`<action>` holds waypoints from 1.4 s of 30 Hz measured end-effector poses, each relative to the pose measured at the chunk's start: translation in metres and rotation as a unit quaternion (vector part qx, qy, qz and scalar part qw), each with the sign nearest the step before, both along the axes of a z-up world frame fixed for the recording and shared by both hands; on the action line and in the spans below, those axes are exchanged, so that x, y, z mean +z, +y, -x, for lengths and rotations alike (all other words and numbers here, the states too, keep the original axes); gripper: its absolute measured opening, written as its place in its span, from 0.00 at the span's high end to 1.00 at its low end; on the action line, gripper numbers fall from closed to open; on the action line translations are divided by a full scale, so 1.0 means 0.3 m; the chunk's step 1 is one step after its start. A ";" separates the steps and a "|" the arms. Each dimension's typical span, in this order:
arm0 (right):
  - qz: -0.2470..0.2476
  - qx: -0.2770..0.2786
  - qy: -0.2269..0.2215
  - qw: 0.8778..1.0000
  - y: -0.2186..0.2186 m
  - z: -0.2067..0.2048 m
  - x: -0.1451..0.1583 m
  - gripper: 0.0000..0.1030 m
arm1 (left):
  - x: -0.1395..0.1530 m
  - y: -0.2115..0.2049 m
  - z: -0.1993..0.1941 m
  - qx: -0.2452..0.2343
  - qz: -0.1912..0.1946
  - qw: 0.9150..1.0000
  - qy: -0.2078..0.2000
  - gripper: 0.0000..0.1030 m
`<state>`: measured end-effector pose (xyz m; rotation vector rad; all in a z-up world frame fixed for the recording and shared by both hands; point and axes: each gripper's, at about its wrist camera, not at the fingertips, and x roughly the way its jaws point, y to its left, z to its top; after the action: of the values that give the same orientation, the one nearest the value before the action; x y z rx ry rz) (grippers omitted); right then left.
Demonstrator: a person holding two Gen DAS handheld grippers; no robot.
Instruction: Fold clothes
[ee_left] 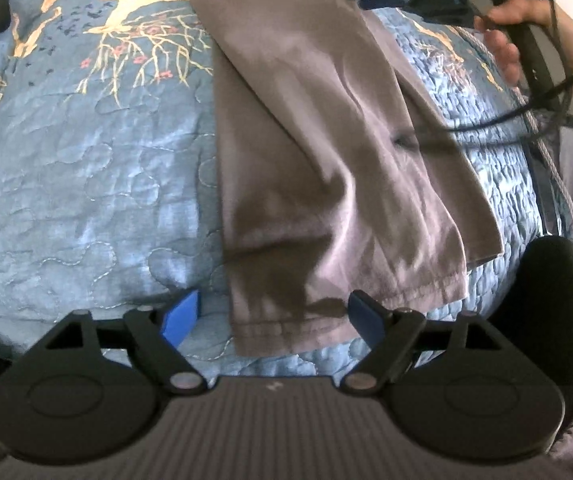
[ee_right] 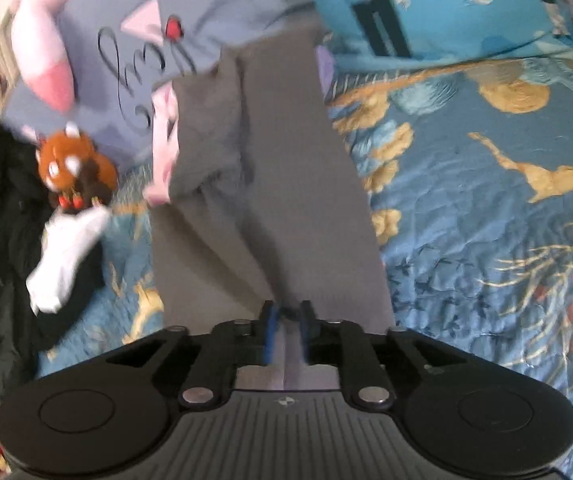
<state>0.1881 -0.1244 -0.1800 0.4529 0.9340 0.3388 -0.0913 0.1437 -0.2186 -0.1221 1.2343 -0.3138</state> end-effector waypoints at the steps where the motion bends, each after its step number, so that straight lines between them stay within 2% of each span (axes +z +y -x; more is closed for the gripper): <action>1: -0.010 -0.005 -0.015 1.000 -0.016 0.032 0.019 0.73 | 0.009 0.008 0.007 0.004 0.001 1.000 -0.004 0.18; 2: -0.018 -0.004 -0.027 0.999 -0.027 0.069 0.036 0.61 | 0.019 0.017 0.014 0.007 0.003 1.000 -0.009 0.18; 4: -0.025 0.018 -0.041 0.999 -0.036 0.157 0.062 0.52 | 0.043 0.051 0.026 0.017 0.022 0.999 -0.020 0.12; 7: -0.040 0.090 -0.035 0.995 -0.017 0.295 0.048 0.50 | 0.069 0.105 0.019 0.037 0.041 0.998 -0.030 0.09; 9: -0.043 0.142 -0.024 0.989 0.013 0.383 0.003 0.50 | 0.078 0.153 -0.047 0.051 0.045 0.997 -0.035 0.09; 11: -0.047 0.177 -0.003 0.983 0.038 0.452 -0.060 0.50 | 0.092 0.165 -0.053 0.060 0.052 0.996 -0.040 0.09; 15: -0.066 0.161 0.070 0.982 0.021 0.553 -0.183 0.50 | 0.149 0.166 -0.028 0.061 0.047 0.996 -0.053 0.05; 18: -0.062 0.167 0.089 0.980 -0.009 0.633 -0.159 0.49 | 0.170 0.164 -0.004 0.057 0.047 0.996 -0.059 0.04; 20: -0.028 0.173 0.083 0.981 -0.028 0.679 -0.113 0.49 | 0.152 0.162 -0.016 0.053 0.046 0.996 -0.056 0.04; 21: -0.017 0.167 0.071 0.983 -0.050 0.698 -0.088 0.48 | 0.142 0.159 -0.024 0.053 0.044 0.996 -0.053 0.04; 23: -0.013 0.142 0.056 0.988 -0.110 0.721 -0.053 0.30 | 0.123 0.155 -0.043 0.049 0.046 0.997 -0.045 0.03; 25: -0.026 0.102 0.065 0.992 -0.184 0.713 -0.058 0.25 | 0.096 0.162 -0.074 0.044 0.070 0.996 -0.031 0.00; 29: -0.068 0.032 0.101 0.992 -0.306 0.688 -0.096 0.25 | 0.029 0.217 -0.142 0.064 0.159 0.985 0.027 0.00; 31: -0.094 0.012 0.117 0.989 -0.338 0.679 -0.128 0.25 | -0.006 0.244 -0.165 0.081 0.184 0.978 0.049 0.00; 37: -0.135 -0.026 0.146 0.980 -0.334 0.671 -0.217 0.24 | -0.089 0.235 -0.183 0.094 0.184 0.974 0.096 0.01; 41: -0.155 -0.039 0.143 0.977 -0.324 0.674 -0.229 0.23 | -0.099 0.207 -0.175 0.088 0.228 0.964 0.101 0.02; 42: -0.157 -0.041 0.143 0.976 -0.323 0.674 -0.229 0.23 | -0.102 0.201 -0.175 0.090 0.237 0.962 0.103 0.05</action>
<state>-0.0142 -0.2213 -0.2487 0.8443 1.1426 0.3520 -0.0386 0.2040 -0.2493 -0.6912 1.3222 -0.4431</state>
